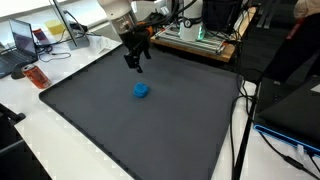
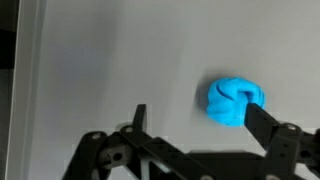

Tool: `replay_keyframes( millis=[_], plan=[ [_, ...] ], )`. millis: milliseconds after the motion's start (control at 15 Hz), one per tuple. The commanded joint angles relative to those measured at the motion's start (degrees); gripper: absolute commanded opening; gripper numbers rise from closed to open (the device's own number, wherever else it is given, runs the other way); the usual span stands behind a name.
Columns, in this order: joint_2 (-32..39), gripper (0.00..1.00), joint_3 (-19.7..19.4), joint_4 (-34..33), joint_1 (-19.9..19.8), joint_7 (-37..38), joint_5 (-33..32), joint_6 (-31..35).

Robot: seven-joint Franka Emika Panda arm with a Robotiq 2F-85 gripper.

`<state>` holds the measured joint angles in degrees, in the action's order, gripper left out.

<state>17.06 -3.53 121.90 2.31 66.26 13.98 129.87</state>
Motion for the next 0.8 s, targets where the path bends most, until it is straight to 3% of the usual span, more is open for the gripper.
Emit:
replay_keyframes(
  millis=[0,267,467,533,733],
  plan=[
    [-9.79,1.00,0.40,14.48,-0.87,-3.03,2.68,10.34],
    [-15.38,1.00,1.18,24.76,-1.28,-8.20,5.01,23.68],
    [-18.10,1.00,2.81,29.43,-1.36,-16.93,13.23,33.56],
    [-14.11,1.00,1.66,25.24,-1.02,-10.79,7.65,29.09],
    [-16.18,1.00,2.42,27.88,-1.03,-14.82,11.04,32.53]
  ],
)
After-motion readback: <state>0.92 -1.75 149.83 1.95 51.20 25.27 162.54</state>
